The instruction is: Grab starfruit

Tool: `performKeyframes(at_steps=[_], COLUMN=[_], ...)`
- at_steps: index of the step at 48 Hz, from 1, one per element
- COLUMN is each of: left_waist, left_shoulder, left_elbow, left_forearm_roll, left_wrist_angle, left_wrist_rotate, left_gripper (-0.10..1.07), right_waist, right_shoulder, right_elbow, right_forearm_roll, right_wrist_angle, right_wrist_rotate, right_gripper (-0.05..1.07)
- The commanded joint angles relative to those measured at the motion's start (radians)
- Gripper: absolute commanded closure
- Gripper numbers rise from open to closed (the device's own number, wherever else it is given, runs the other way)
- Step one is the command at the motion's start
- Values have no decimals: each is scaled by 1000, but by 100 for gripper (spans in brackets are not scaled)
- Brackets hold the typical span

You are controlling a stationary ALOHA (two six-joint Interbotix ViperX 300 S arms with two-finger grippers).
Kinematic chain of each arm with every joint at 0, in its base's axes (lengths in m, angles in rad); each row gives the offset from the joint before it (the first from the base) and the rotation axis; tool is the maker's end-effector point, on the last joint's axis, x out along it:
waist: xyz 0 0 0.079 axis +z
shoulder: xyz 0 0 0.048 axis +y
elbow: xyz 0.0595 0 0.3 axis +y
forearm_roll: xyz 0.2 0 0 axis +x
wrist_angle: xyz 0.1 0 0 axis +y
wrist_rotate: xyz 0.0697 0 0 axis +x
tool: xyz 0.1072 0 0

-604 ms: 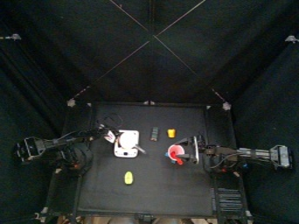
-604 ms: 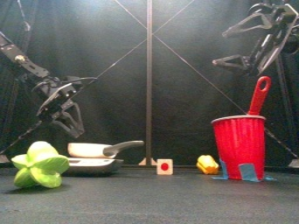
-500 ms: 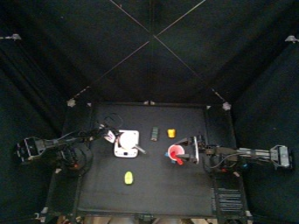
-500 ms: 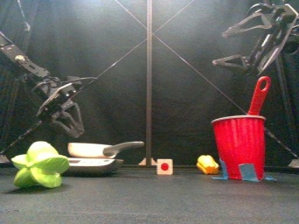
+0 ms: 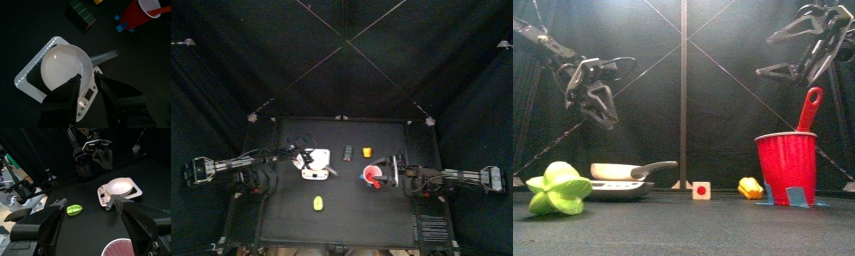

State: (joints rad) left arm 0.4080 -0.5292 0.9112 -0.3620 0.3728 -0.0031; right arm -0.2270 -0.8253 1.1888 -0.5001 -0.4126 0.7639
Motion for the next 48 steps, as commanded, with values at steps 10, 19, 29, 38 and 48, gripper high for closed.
performKeyframes(at_steps=[10, 19, 29, 38, 48], left_waist=[-17, -40, -209, -449, -627], left_shoulder=[-3, -5, 2, 29, 127], left_elbow=[-158, -212, -232, -224, -209], left_forearm_roll=[103, 316, 586, 746, 859], left_wrist_angle=[241, 344, 411, 419, 419], left_wrist_rotate=[-40, -224, -581, -905, -1190], left_gripper=[27, 27, 27, 27, 26], right_waist=[-8, -8, -8, -8, -8], right_shoulder=[5, 5, 5, 5, 5], right_elbow=[-9, -9, -8, -8, -6], right_forearm_roll=[3, 3, 3, 5, 5], right_wrist_angle=[-6, -6, -6, -6, -6], right_wrist_rotate=[2, 2, 3, 3, 2], right_gripper=[-1, -1, -1, -1, -1])
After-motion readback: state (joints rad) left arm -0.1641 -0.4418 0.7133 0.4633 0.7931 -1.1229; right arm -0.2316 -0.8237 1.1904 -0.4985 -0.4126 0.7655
